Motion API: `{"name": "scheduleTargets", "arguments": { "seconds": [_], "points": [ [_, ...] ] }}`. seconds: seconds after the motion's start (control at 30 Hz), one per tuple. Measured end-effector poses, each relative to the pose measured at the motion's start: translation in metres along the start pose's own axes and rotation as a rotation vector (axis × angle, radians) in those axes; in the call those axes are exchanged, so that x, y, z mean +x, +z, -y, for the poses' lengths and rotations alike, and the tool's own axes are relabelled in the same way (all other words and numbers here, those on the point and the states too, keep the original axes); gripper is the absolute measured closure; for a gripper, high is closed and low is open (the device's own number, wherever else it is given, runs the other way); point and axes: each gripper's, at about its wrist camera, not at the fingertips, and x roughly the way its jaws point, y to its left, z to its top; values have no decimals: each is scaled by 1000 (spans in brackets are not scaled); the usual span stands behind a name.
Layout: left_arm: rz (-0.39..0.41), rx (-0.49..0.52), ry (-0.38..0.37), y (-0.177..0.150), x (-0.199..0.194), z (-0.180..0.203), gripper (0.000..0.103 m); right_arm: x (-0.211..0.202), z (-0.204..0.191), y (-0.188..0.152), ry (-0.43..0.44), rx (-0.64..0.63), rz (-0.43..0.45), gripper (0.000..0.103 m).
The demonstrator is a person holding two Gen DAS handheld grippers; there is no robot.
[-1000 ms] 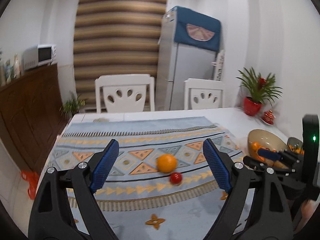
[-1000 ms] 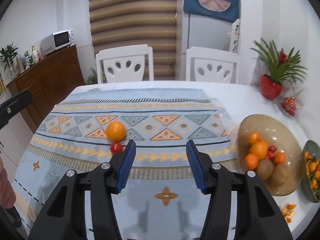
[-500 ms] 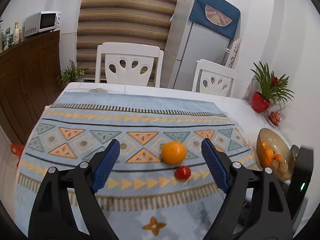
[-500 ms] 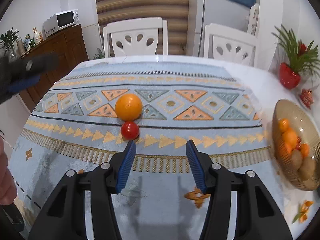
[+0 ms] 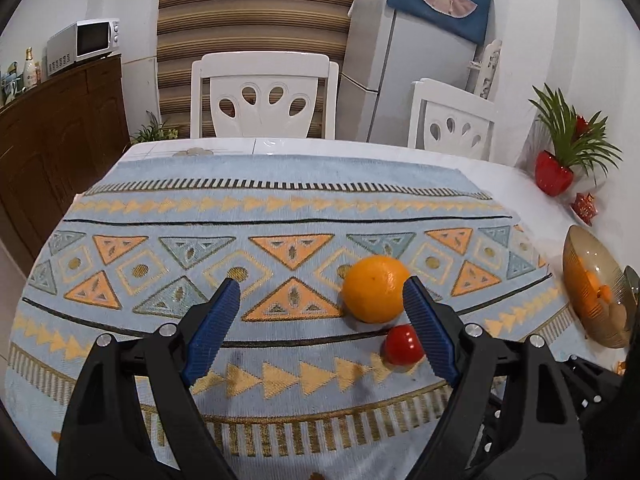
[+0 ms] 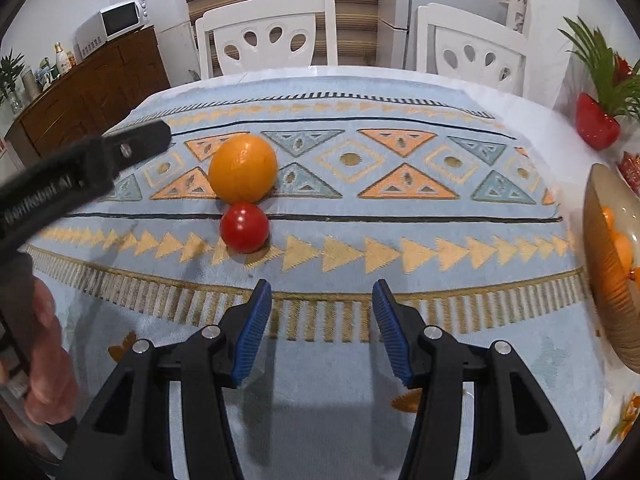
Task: Organize fruits
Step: 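Grasp the orange with the left tool while the right tool grasps the tomato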
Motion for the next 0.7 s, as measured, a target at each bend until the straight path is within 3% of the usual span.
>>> {"name": "scheduleTargets", "arguments": {
  "seconds": [0.07,0.27,0.5,0.57,0.7],
  "points": [
    [-14,-16,2,-4,6,-4,20,4,-3,3,0,-5,1,51],
    [-29,-35,101,-12,16,-13,20,19,-6,4,37,11,18,51],
    [-42,-71,73,-11,15,-22,20,17,-11,7,78,-14,-2,48],
    [-83,-66,43,-8,16,-20,19,16,-16,10,104,-35,-21,47],
    [-199,-32,51,5,26,-15,19,20,-22,22,141,-57,-35,46]
  ]
}}
